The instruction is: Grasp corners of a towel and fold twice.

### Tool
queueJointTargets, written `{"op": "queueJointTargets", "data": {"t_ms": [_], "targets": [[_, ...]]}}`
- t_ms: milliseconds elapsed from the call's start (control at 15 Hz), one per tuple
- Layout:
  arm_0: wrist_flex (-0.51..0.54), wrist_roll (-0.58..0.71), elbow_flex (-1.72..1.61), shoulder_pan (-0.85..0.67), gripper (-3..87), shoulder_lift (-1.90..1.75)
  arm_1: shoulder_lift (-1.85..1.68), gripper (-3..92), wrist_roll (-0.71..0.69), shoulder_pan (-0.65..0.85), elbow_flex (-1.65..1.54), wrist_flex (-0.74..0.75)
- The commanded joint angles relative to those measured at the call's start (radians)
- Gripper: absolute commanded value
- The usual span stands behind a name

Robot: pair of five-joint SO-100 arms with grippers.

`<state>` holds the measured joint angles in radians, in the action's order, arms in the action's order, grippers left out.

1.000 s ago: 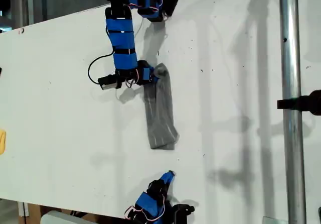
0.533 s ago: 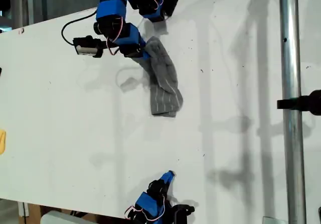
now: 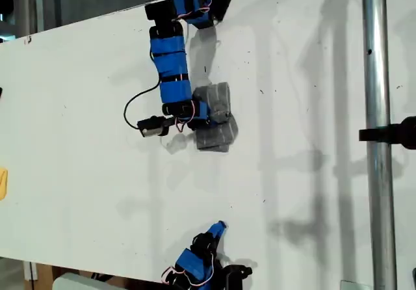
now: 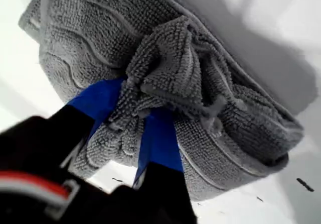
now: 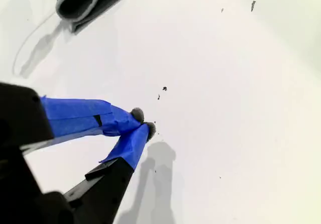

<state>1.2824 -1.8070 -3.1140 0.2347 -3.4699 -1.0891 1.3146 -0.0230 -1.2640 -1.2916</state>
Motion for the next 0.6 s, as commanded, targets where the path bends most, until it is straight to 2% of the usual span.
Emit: {"op": "queueJointTargets", "data": {"t_ms": [0,67,200,267,400,533], "targets": [[0.006,-0.003,-0.006,0.003,-2.7,-0.006,-0.046,32.6,-0.046,0.014,0.061,0.067],[0.006,-0.002,-0.006,0.000,-2.7,-0.006,-0.101,38.8,-0.086,0.032,0.057,0.092],[0.008,-0.005,-0.006,-0.009,-2.6,-0.006,-0.304,40.0,-0.224,0.078,0.040,0.225],[0.008,-0.003,-0.006,-0.018,-2.5,-0.006,-0.423,38.9,-0.273,0.106,0.000,0.305],[0.008,0.023,-0.006,-0.041,-2.4,-0.006,-0.657,35.6,-0.298,0.163,-0.135,0.367],[0.008,0.043,-0.006,-0.066,-2.4,-0.006,-0.936,26.9,-0.298,0.218,-0.396,0.382]]}}
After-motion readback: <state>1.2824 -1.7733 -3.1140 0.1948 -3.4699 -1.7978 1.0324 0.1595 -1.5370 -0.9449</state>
